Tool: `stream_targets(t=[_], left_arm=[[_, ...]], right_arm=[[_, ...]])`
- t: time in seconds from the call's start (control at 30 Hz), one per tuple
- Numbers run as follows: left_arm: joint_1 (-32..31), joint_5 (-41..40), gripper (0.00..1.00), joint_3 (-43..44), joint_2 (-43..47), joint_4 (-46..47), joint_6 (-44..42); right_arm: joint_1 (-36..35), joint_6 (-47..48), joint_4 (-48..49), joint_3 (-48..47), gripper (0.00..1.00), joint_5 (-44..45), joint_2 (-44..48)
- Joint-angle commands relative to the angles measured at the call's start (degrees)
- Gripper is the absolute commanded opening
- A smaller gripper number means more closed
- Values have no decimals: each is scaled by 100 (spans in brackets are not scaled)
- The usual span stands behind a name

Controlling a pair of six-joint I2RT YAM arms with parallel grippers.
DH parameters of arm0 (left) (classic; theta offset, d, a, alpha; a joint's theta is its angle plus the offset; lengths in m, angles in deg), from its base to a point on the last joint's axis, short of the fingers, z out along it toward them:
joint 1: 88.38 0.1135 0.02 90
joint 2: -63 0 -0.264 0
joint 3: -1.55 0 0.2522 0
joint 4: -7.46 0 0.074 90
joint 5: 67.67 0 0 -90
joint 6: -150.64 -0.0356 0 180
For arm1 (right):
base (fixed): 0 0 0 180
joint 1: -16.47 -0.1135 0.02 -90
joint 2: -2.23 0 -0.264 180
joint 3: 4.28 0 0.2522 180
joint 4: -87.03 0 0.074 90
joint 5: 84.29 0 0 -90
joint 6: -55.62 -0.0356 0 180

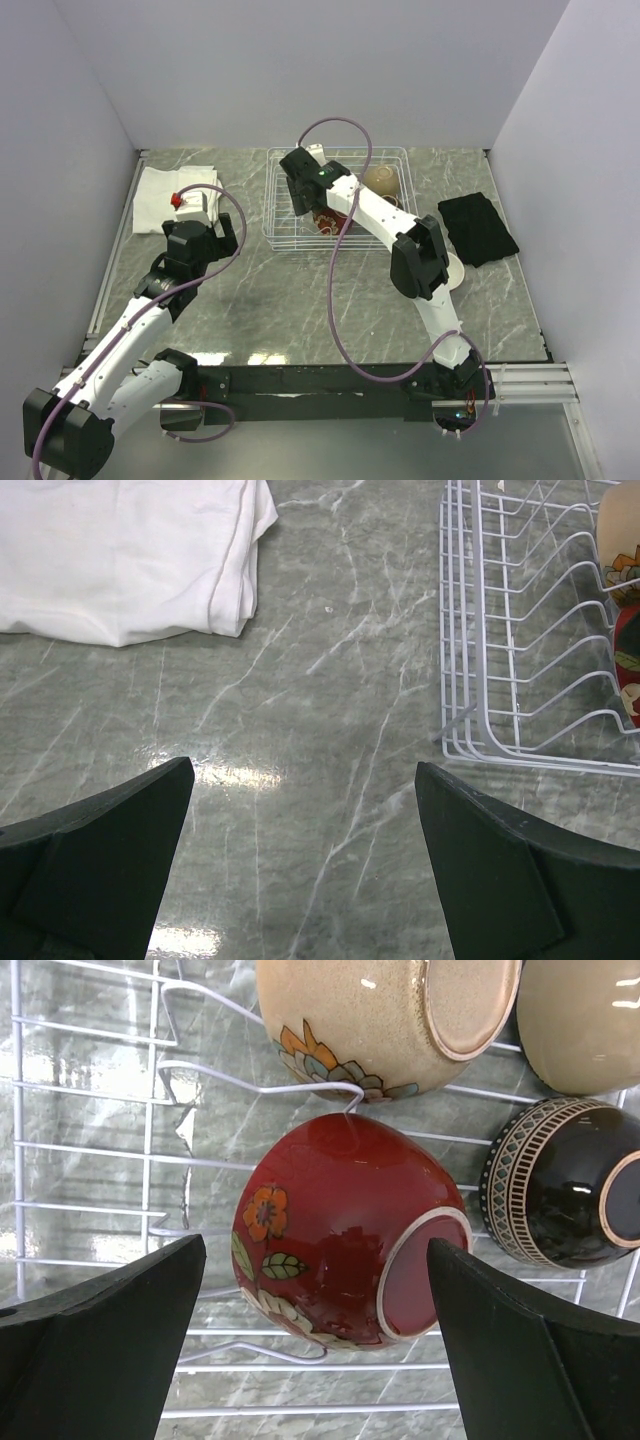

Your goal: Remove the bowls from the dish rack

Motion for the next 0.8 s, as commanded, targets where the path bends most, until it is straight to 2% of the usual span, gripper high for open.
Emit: stream_targets(t=[0.0,0.3,0.77], left_arm=[[-32,-87,99,-5,87,100,64],[-32,-61,99,3,69,109,64],[-49,-69,100,-5,60,83,55]], right_arm=[[-8,-119,-22,220,100,90,-115],[-8,-84,-74,396,100,293,-123],[-104,-75,-425,-131,100,371,-563]])
